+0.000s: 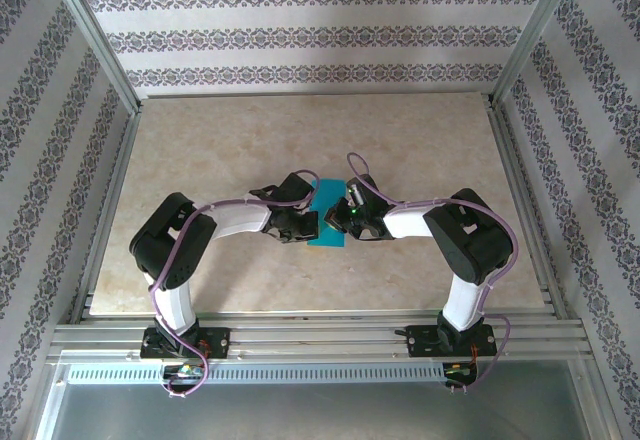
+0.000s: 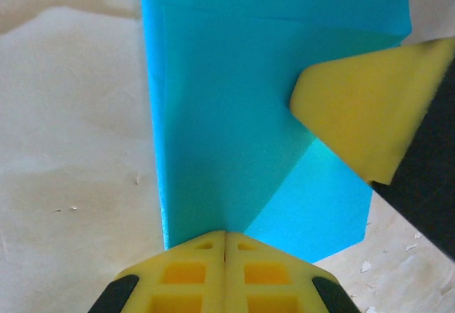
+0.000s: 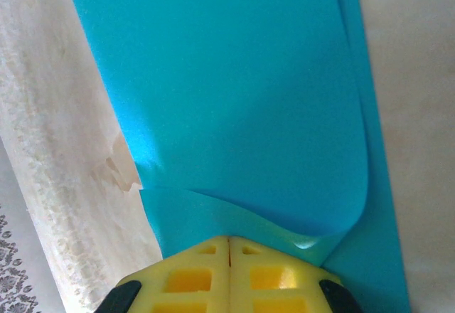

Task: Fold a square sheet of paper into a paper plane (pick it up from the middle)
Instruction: Fold the triangle a second time at the center of the table.

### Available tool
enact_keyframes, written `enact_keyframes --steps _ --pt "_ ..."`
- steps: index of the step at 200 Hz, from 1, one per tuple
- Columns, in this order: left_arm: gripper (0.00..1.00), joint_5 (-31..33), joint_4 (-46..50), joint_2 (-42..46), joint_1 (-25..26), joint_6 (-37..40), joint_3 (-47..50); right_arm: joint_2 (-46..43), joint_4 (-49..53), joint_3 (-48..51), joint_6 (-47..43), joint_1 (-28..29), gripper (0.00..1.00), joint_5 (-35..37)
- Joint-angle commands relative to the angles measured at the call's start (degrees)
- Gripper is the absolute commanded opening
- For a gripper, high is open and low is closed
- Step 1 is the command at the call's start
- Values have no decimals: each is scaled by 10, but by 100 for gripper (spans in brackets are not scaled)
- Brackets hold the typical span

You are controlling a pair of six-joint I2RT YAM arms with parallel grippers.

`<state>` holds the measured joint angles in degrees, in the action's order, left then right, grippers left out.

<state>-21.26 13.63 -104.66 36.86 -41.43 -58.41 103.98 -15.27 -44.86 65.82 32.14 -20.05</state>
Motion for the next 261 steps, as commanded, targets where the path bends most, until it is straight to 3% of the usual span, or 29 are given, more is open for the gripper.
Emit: enact_keyframes --steps 1,57,98,161,261 --pt "3 32 53 6 9 21 37 35 75 14 -12 -1 4 36" --pt "2 60 117 77 11 49 96 39 77 11 -14 -1 3 35" --pt "3 46 84 132 11 51 62 40 77 12 -16 -2 4 34" --pt "0 11 -17 34 12 -8 11 44 70 8 -22 -3 3 24" --pt "0 42 31 13 12 1 38 13 57 -4 -72 -15 4 -15"
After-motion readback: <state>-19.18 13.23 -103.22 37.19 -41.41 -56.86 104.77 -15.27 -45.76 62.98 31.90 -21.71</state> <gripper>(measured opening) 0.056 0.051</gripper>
